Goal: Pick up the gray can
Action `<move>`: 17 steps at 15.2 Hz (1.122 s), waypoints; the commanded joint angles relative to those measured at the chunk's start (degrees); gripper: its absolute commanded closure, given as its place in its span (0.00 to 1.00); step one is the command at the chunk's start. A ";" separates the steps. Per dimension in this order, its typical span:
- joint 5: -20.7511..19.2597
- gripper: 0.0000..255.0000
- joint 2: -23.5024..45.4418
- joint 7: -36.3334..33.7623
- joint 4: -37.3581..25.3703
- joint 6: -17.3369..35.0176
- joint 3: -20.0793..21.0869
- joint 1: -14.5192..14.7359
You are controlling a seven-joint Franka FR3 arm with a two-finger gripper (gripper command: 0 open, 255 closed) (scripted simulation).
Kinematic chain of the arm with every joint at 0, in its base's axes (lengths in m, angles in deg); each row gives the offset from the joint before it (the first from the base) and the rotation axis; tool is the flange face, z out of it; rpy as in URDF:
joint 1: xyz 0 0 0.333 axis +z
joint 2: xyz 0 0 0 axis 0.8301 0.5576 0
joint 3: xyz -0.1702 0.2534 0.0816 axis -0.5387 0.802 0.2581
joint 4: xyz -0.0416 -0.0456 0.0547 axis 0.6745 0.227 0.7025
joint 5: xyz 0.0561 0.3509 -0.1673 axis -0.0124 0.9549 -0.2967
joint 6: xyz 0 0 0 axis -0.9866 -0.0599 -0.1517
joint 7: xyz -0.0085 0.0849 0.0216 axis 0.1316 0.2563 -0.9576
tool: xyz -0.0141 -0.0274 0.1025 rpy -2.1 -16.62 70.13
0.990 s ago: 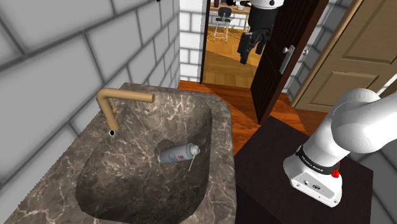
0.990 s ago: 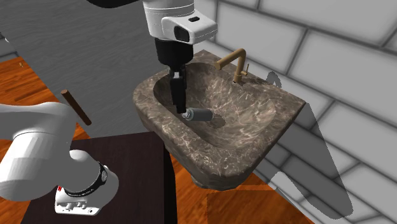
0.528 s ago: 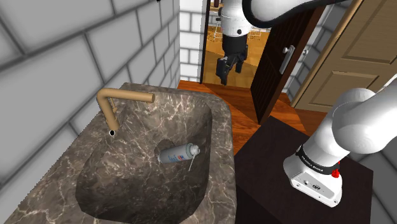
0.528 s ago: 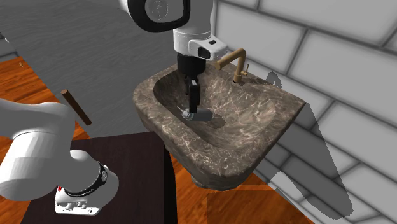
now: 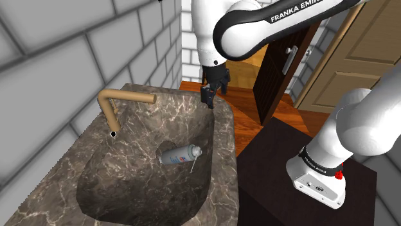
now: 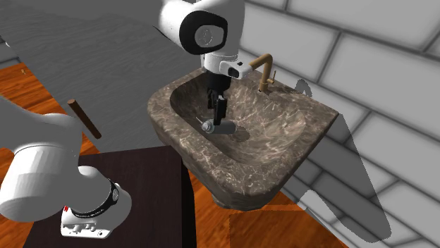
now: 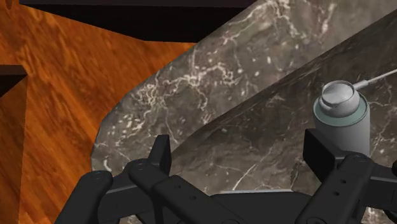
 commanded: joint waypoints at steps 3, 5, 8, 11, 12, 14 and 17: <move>-0.85 0.00 8.69 -2.64 -3.18 2.10 2.42 1.59; -1.47 0.00 12.82 -3.78 -4.80 2.88 3.32 2.45; -2.55 0.00 19.11 -5.44 -7.57 3.78 4.42 3.93; -3.71 0.00 25.44 -6.98 -10.71 4.35 5.20 5.67; -4.10 0.00 27.55 -7.44 -11.84 4.46 5.40 6.30; -4.85 0.00 31.76 -8.30 -14.22 4.58 5.69 7.65; -5.54 0.00 34.22 -8.82 -14.86 5.79 5.51 8.29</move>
